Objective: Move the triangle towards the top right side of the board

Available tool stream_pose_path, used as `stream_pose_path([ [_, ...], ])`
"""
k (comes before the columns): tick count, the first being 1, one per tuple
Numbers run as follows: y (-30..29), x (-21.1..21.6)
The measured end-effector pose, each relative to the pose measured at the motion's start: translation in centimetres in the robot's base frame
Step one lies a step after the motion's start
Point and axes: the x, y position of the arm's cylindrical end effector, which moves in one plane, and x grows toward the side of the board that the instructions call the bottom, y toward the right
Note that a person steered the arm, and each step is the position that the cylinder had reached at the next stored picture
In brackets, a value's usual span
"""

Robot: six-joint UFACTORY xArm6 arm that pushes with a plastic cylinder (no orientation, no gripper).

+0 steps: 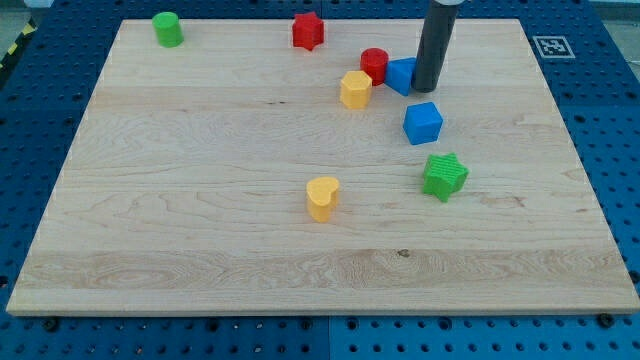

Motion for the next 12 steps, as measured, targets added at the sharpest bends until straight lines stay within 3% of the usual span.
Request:
stream_pose_path([
  [1, 0.5, -1.4],
  [3, 1.0, 3.9],
  [5, -7.5, 1.0],
  [9, 1.2, -0.8],
  [12, 4.2, -2.4],
])
